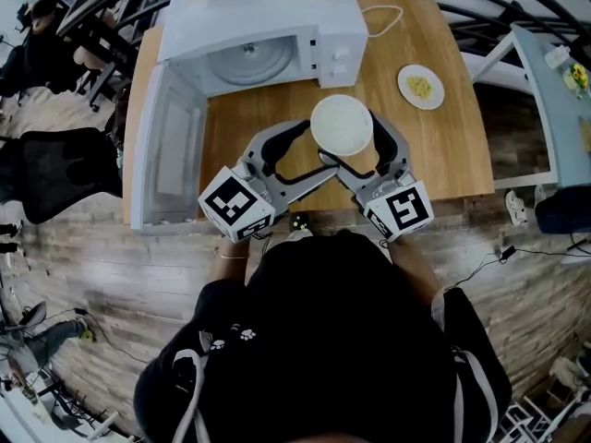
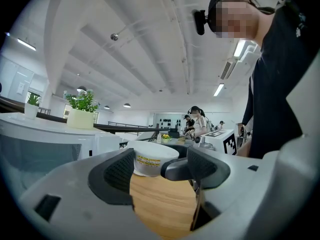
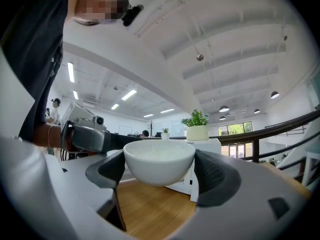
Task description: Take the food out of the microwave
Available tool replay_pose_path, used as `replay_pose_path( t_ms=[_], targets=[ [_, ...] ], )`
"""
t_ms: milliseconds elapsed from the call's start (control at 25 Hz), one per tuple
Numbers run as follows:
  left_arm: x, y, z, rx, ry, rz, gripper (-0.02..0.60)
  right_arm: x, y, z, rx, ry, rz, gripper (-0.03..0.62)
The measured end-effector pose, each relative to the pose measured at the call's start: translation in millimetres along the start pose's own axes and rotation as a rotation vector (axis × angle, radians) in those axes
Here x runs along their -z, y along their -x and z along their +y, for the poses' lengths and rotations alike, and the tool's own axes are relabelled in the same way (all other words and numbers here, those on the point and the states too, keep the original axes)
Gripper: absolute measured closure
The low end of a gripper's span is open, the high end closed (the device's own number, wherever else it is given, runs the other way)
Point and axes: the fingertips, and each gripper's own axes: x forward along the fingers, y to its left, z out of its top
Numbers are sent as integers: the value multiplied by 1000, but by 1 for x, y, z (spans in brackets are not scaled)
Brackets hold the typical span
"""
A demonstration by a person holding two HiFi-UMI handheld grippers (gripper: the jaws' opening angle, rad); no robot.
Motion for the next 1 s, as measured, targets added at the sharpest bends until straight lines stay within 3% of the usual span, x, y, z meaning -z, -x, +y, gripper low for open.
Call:
replay_pose_path(
  t_ms=[1000],
  targets=[
    [-2,6,-7,-30,-5,-3,268,-4,3,8,-35,23,2,161]
  ],
)
